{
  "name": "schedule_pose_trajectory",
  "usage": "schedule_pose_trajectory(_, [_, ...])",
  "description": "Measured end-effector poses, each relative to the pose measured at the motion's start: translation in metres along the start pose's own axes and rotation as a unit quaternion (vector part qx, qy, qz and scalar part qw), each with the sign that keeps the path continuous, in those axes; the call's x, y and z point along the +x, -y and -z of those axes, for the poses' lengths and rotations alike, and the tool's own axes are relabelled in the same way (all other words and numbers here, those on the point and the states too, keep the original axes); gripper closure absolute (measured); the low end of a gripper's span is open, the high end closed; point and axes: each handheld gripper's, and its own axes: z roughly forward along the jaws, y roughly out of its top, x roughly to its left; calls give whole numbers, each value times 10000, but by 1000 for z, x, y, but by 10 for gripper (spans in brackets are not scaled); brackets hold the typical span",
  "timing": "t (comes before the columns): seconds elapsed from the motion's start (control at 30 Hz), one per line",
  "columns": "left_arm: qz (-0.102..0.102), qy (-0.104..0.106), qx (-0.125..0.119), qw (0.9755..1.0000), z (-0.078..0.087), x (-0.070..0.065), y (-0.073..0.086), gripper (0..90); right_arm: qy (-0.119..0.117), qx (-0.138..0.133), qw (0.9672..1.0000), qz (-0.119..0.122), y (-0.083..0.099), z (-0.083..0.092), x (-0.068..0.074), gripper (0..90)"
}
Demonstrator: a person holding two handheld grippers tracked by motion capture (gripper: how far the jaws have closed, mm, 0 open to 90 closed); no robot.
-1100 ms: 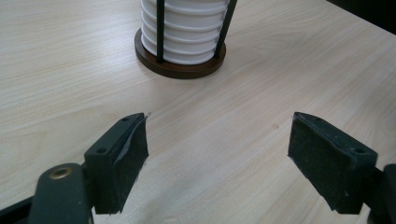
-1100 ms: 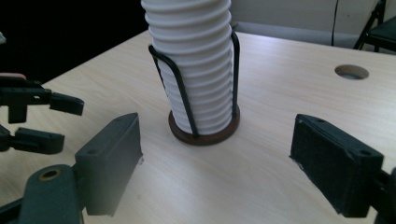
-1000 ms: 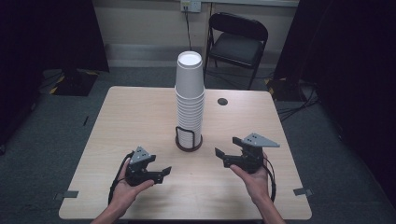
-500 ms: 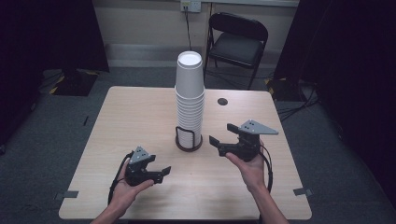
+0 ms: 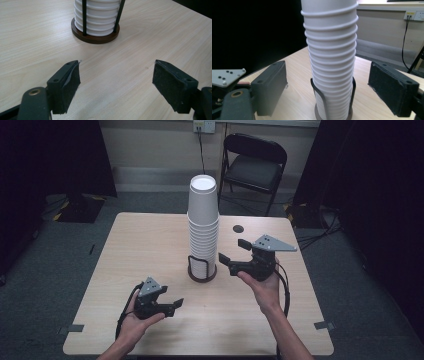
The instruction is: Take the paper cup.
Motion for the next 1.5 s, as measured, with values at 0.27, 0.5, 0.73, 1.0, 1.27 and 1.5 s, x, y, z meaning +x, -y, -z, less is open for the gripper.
schedule_pose_trajectory(0.27, [-38, 24, 1, 10000, 0, -1, 0, 223, -84, -78, 9998, 171, -19, -12, 6, 145])
schedule_pose_trajectory(0.5, [-36, 34, -8, 10000, -1, 0, 0, 223, -91, -144, 9996, 208, -36, -21, 7, 144])
schedule_pose_trajectory(0.73, [9, 29, 0, 10000, -1, 0, 1, 223, -102, -307, 9992, 248, -53, -23, 5, 169])
schedule_pose_trajectory(1.0, [-20, 39, 14, 10000, -1, 0, 1, 223, -113, -447, 9987, 202, -75, -29, 0, 134])
schedule_pose_trajectory(1.27, [6, 40, 30, 10000, -2, 0, 1, 222, -39, -489, 9985, 229, -90, -41, 0, 131])
schedule_pose_trajectory(1.5, [-23, 58, 29, 10000, -2, -1, 1, 223, -58, -504, 9985, 180, -100, -51, 0, 130])
